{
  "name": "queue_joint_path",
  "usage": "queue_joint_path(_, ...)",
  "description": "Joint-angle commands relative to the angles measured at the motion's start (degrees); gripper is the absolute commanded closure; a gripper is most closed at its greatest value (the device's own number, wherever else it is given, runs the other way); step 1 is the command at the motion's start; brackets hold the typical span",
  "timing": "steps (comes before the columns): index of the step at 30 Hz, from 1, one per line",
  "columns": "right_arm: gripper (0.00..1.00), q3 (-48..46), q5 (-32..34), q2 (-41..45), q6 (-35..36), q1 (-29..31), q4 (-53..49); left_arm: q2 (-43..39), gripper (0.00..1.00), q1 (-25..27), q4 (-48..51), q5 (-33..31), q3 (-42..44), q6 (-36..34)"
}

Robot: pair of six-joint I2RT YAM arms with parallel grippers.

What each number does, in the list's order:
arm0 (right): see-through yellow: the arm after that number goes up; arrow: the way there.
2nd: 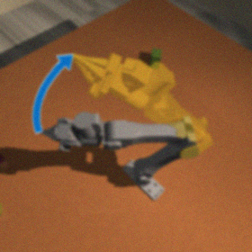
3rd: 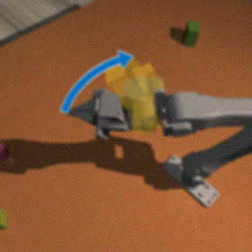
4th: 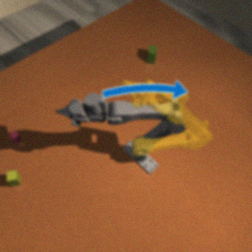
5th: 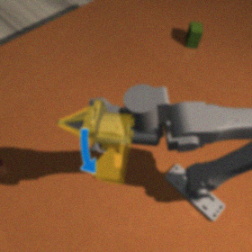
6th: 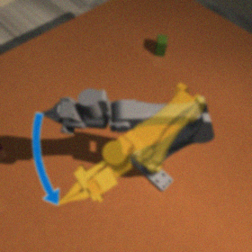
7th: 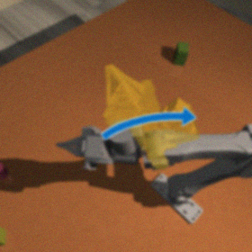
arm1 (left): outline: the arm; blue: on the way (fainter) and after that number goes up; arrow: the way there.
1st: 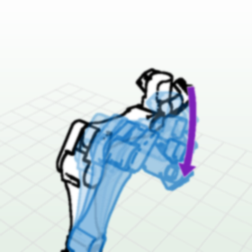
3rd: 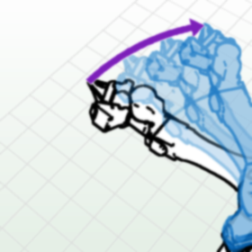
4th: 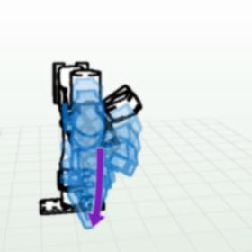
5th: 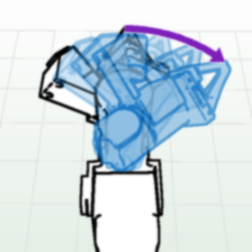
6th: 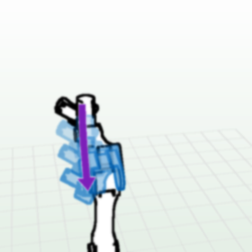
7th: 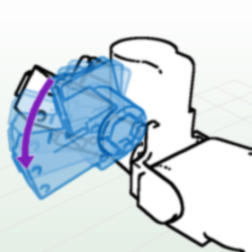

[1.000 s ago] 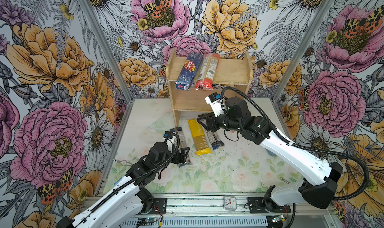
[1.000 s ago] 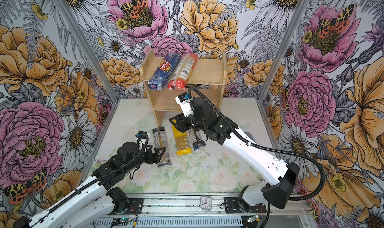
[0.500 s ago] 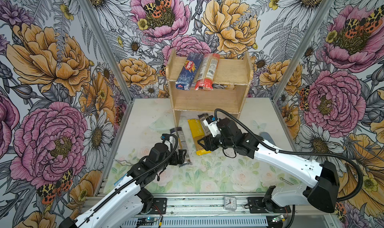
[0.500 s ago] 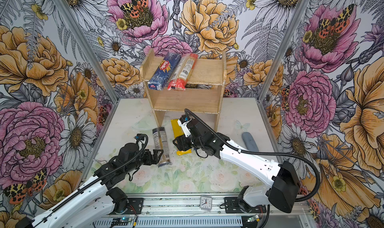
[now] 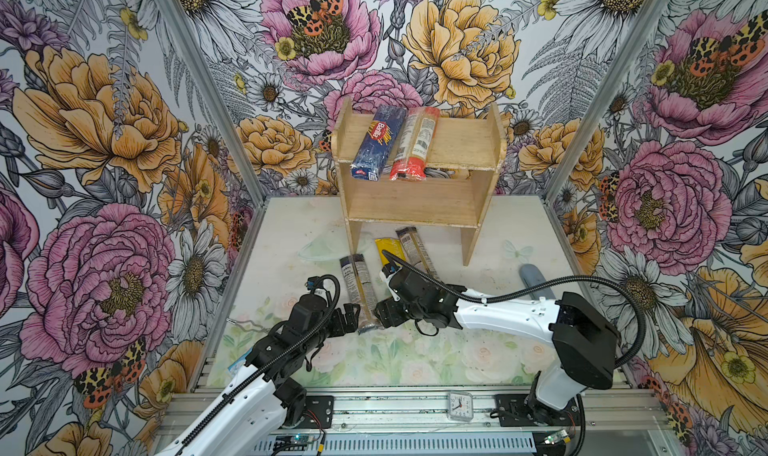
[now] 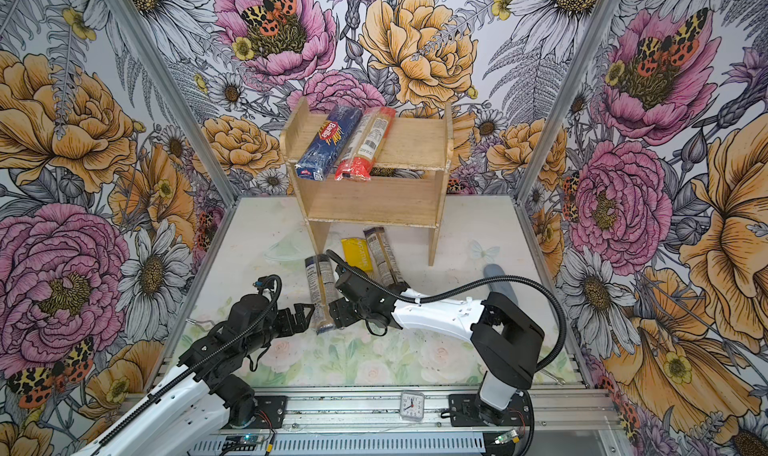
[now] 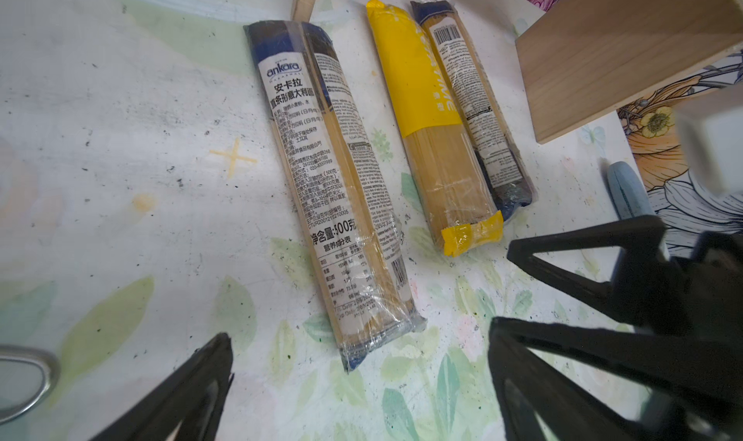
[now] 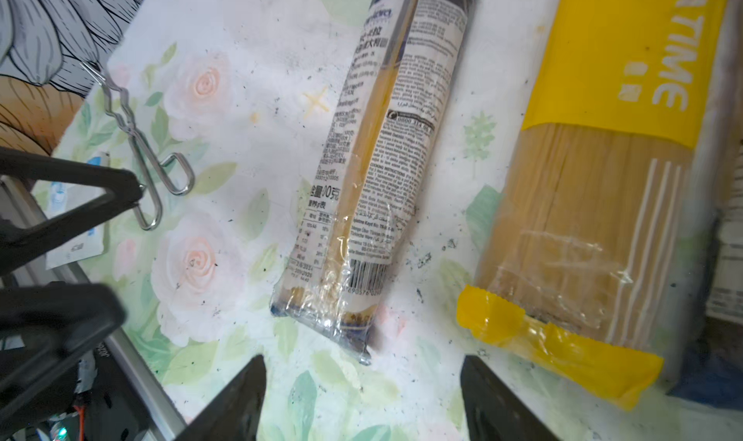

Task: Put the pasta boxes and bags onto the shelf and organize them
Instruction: 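Move the right gripper down over the clear ankara spaghetti pack, then close the right gripper around the middle of the ankara pack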

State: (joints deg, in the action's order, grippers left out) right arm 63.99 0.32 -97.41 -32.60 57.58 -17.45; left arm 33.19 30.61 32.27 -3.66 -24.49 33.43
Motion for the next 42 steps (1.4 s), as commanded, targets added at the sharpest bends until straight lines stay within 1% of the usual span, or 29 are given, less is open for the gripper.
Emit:
queue_joint_path(1,0.18,4.4,2.2,-2.8,-1.4,0.5,2.9,-1.5,0.01,-0.7,1.6,-1.9,1.0,2.1)
queue_joint_path(4,0.16,6.3,2.2,-5.4,-1.4,0.6,3.0,-1.9,0.01,-1.6,1.8,-2.0,1.4,2.4)
queue_joint_path(10,0.15,9.2,2.5,-9.9,-2.2,0.8,3.4,-3.2,0.01,-2.9,1.7,-3.3,2.6,3.0)
queue_joint_path(19,0.11,12.9,3.3,-16.3,-3.4,1.3,4.8,-4.5,0.01,-4.7,0.6,-2.4,4.9,2.4)
queue_joint_path(35,0.07,17.0,3.2,-23.9,-4.0,2.4,6.9,-4.6,0.01,-6.4,-0.5,-1.5,5.5,2.0)
queue_joint_path(42,0.07,16.5,4.7,-24.9,-3.7,2.4,6.8,-4.7,0.01,-6.4,-0.4,-1.3,5.6,2.1)
